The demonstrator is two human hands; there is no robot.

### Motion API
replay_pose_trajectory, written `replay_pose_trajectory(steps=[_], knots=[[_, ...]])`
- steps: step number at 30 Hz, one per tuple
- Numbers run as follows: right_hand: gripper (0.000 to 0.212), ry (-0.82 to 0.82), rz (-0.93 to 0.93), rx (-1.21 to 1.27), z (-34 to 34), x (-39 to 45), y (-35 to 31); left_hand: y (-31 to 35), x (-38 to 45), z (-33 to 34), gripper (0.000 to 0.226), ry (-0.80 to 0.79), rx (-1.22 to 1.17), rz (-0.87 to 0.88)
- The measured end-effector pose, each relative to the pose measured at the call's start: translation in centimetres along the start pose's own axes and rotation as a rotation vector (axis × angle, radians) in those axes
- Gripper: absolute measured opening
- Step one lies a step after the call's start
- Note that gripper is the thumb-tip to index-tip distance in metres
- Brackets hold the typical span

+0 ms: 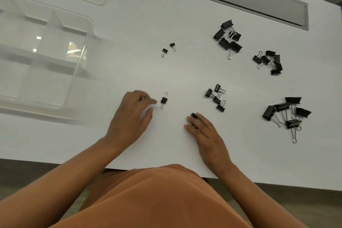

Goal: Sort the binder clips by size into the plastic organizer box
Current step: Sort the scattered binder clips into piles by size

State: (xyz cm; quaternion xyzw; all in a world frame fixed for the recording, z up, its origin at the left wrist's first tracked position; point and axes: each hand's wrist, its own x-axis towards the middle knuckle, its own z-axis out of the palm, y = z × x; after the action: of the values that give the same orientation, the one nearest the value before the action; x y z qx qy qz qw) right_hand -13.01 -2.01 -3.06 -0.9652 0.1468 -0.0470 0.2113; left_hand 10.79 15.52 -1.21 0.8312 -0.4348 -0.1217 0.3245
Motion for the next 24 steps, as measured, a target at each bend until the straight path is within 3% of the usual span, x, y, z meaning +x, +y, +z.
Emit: replay_pose_trajectory(steps=[4,7,10,14,19,24], knots=[[0.037,0.053,0.040,-0.013,-0.1,-0.1,1.8,1.1,8.8,2.4,0.037,0.087,0.130,0.098],[0.034,0.063,0.023,0.020,0.0,-0.2,2.1,1.2,15.4,4.2,0.049,-0.020,0.278,0.175],[0.041,0.065,0.042,0.057,0.0,-0.2,2.1,0.4,18.2,4.4,0.046,-0.098,0.360,0.236],[0.051,0.066,0.029,0.062,0.1,-0.3,2.7,0.8,15.9,3.3,0.027,0.002,0.360,0.178],[0.044,0.054,-0.059,0.087,-0.3,-0.2,4.0,1.1,8.5,2.7,0.019,0.101,0.340,-0.001],[0.028,-0.015,-0.135,0.167,-1.8,0.1,6.0,3.5,2.9,4.7,0.022,0.255,0.076,-0.222]])
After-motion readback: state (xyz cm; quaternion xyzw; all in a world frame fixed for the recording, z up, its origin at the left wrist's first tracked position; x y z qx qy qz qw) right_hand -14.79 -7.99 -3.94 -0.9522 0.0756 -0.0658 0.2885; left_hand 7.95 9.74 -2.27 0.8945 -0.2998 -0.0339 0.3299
